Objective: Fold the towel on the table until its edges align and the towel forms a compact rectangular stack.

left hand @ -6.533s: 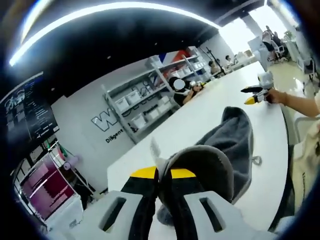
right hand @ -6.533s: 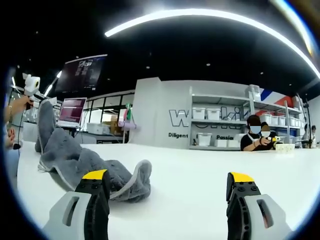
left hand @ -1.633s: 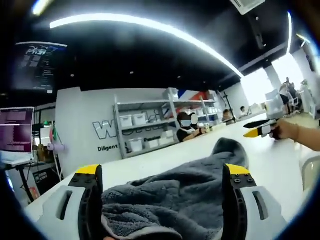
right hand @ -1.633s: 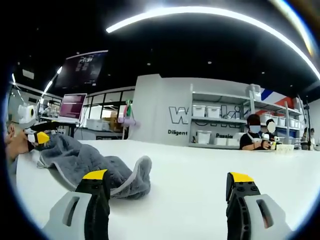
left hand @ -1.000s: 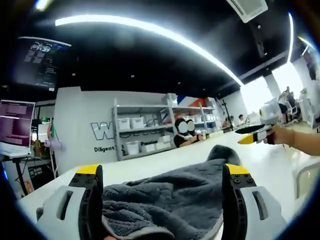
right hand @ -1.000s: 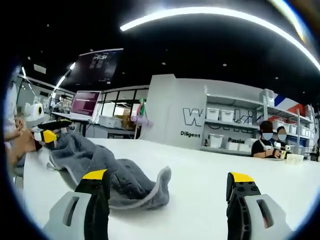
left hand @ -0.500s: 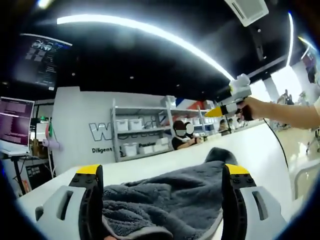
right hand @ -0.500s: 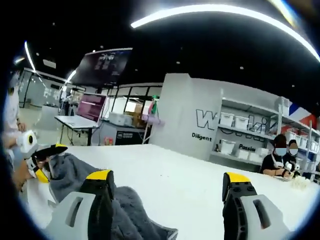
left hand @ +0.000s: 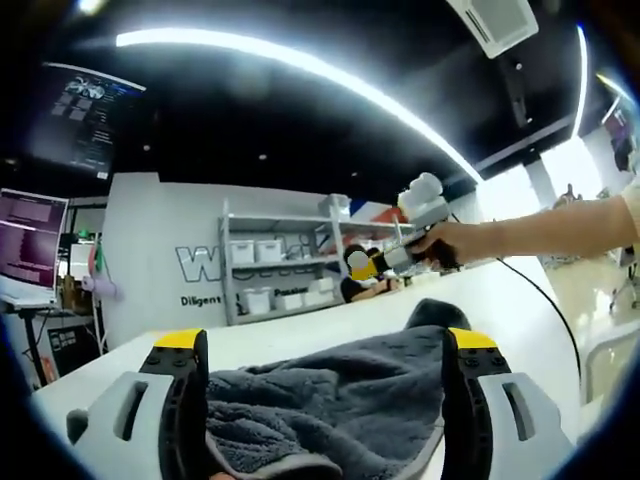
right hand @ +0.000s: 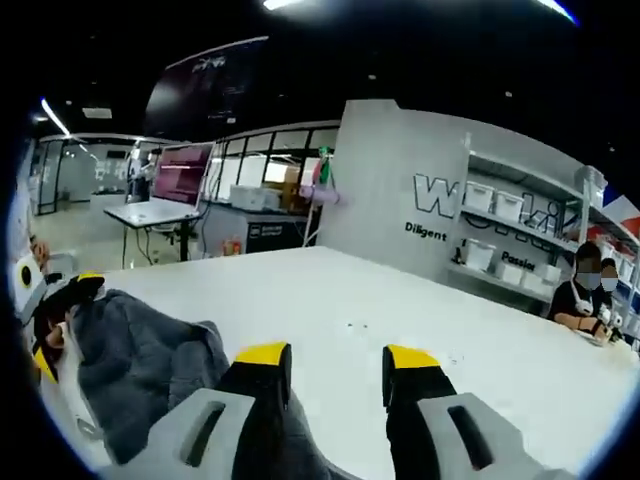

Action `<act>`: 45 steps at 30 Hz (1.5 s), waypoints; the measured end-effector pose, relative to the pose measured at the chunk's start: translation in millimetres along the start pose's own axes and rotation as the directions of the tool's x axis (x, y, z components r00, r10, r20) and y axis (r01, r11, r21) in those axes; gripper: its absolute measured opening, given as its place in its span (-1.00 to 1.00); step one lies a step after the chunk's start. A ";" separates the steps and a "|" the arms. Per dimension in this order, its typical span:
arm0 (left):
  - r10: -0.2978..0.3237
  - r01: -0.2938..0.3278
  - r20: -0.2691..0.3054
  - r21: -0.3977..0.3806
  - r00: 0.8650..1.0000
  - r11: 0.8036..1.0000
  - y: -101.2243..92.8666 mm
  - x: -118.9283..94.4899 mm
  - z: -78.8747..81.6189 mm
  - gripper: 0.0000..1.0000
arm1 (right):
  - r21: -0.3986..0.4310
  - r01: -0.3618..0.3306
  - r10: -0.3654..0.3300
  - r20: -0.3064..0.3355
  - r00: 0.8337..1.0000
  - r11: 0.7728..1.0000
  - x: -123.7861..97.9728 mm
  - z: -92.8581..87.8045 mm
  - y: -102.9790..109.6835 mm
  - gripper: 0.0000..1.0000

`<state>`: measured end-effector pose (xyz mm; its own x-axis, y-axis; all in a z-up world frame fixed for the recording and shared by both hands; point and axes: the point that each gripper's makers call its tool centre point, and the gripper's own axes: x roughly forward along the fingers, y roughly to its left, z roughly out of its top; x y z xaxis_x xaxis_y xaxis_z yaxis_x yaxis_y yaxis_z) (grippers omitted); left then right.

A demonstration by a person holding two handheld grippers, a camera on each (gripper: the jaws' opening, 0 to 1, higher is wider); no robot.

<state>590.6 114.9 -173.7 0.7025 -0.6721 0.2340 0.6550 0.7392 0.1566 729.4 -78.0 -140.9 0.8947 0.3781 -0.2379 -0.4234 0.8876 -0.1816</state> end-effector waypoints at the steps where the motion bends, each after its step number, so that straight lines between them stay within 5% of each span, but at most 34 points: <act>1: -0.001 0.001 0.000 0.000 1.000 1.000 -0.2 0.1 0.0 0.91 | -0.004 -0.016 0.016 -0.020 1.000 1.000 4.0 -4.3 4.8 -0.41; 7: -0.007 0.007 -0.010 0.005 1.000 1.000 -1.7 1.6 -1.6 0.89 | -0.009 -0.120 0.118 -0.146 0.982 0.993 32.5 -41.8 36.9 -0.49; 12: -0.013 0.013 -0.009 0.002 1.000 1.000 -3.7 1.1 -1.0 0.89 | -0.043 -0.151 0.138 -0.221 0.965 0.988 44.0 -69.4 48.5 -0.55; 21: -0.011 0.011 -0.016 0.004 1.000 1.000 -6.9 -2.1 -2.2 0.89 | -0.058 -0.174 0.143 -0.351 0.925 0.983 50.6 -111.5 43.1 -0.79; 28: -0.010 0.010 -0.016 0.007 1.000 1.000 -8.1 -3.9 -1.9 0.88 | -0.071 -0.194 0.157 -0.359 0.920 0.978 50.9 -117.1 48.1 -0.97; 37: -0.014 0.014 -0.020 0.007 1.000 1.000 -9.9 -4.7 -2.9 0.87 | -0.270 -0.144 0.037 -0.363 0.931 0.952 49.0 -111.7 29.6 -0.99; 45: -0.027 0.027 -0.038 0.018 0.999 0.999 -12.6 -3.6 -6.4 0.87 | -0.282 0.001 -0.105 -0.353 0.930 0.959 45.7 -114.2 -25.9 -0.99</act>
<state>581.6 107.7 -182.7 0.6950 -0.6927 0.1929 0.6687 0.7213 0.1805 764.9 -113.8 -256.1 0.8257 0.1653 -0.5393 -0.4455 0.7775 -0.4438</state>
